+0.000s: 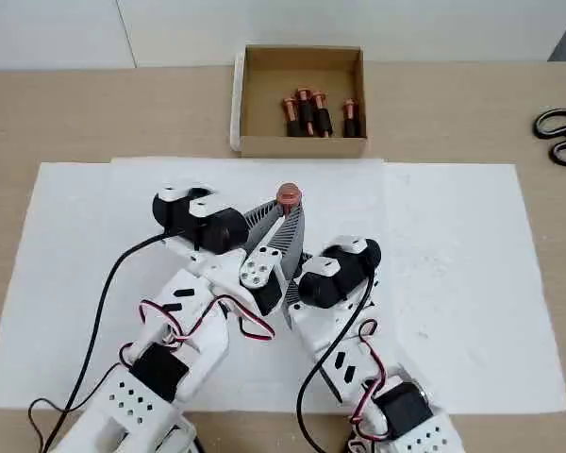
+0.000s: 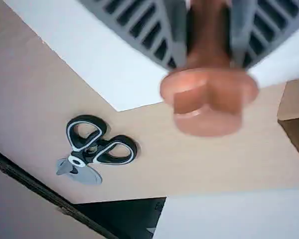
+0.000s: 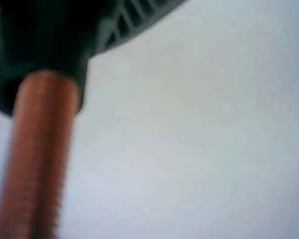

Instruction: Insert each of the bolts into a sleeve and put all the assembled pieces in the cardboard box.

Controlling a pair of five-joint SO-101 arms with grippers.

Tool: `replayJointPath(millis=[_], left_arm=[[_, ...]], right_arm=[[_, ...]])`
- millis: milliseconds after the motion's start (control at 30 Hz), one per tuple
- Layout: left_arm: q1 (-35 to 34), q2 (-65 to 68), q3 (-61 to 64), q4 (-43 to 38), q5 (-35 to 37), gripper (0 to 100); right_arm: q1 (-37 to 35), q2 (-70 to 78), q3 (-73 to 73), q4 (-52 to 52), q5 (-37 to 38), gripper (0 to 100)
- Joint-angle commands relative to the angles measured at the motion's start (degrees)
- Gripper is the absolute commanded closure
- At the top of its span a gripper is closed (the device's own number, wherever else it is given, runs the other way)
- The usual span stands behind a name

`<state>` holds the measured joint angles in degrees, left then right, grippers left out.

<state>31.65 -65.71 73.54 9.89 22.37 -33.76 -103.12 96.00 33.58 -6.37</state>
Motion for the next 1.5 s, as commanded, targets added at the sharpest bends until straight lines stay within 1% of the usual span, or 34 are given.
replayJointPath(millis=[0, 500, 700, 1033, 1233, 1467], left_arm=[[0.4, -1.4, -0.3, -1.7, -0.5, 99], [0.0, -1.4, -0.3, -1.9, -0.6, 99], [-1.9, -1.3, 1.3, -6.1, -0.7, 99], [-1.8, -1.3, 2.2, -5.9, -0.5, 99], [-1.7, -1.3, 2.2, -2.6, -0.5, 99], [-1.7, -1.3, 2.3, -2.4, -0.5, 99]], right_arm=[[-0.4, -0.3, 0.4, 0.1, -0.6, 99.5], [-0.5, -0.3, 0.4, 0.1, -0.6, 99.5], [-0.5, -0.4, 0.4, 0.7, -0.6, 99.5], [-0.5, -0.5, 0.4, 0.8, -0.6, 99.5], [-1.1, -0.5, 0.4, 0.8, -0.6, 99.5], [-1.9, -0.4, 0.4, 0.8, -0.5, 99.5]])
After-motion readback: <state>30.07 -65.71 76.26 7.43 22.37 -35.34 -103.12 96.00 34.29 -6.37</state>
